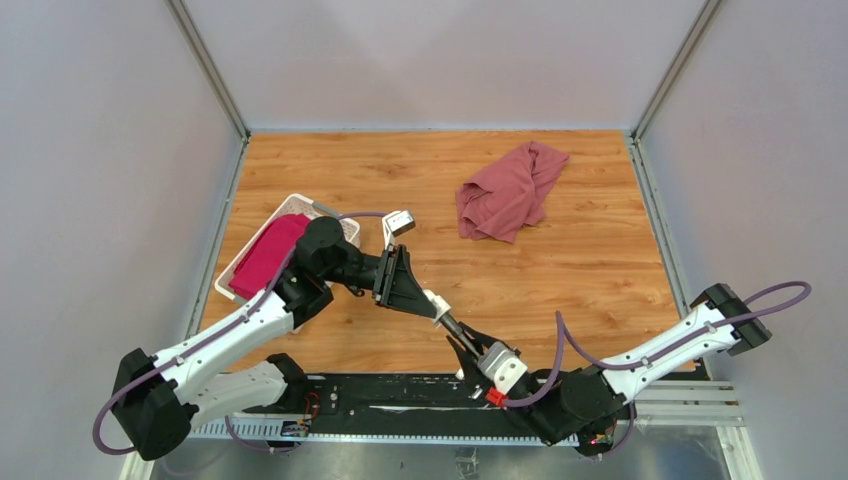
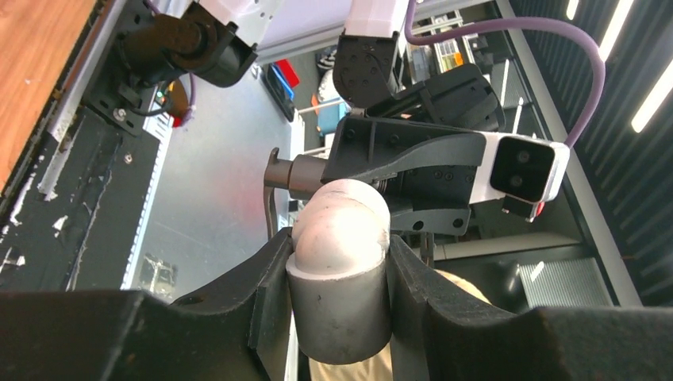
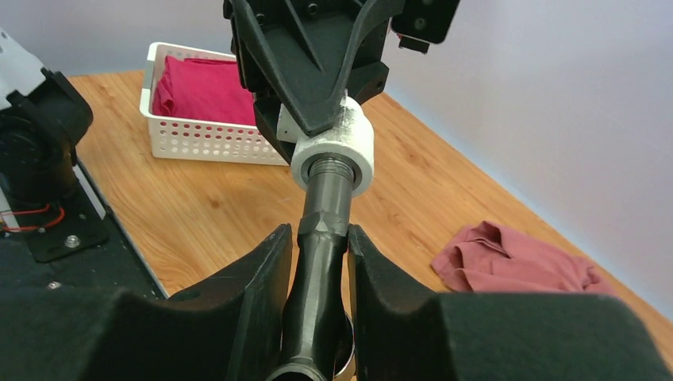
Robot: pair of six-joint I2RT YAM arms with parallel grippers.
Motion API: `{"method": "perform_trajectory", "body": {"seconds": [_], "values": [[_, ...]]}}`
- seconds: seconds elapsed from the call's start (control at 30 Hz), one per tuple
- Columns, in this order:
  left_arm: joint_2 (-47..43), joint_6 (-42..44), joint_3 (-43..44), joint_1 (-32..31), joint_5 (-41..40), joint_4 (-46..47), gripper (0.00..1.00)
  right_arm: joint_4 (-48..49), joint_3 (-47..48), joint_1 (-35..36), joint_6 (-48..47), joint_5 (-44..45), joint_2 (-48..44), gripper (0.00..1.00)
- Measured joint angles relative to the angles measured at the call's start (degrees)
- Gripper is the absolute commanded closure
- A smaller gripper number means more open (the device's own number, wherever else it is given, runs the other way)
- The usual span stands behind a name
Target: Install the water faucets
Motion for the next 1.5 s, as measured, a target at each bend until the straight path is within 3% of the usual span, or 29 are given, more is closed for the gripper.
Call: {"method": "perform_trajectory", "body": {"seconds": [0.53,0.97,1.5], "values": [[0.8,2.9,0.7,0.3,-7.8,-2.3,1.00,-19.3,0.0,-10.3,27.2,-10.9,-9.6,1.00],[1.5,5.7,2.5,0.1,-9.8,-1.8,1.00,-24.7,0.1,-16.3,42.7,-18.1,-15.4,1.00],[1.8,5.1,1.3,-0.1,-11.5,5.2,1.00,-28.7,1.6,-21.0,53.7,-23.2,-17.6,1.00]]}}
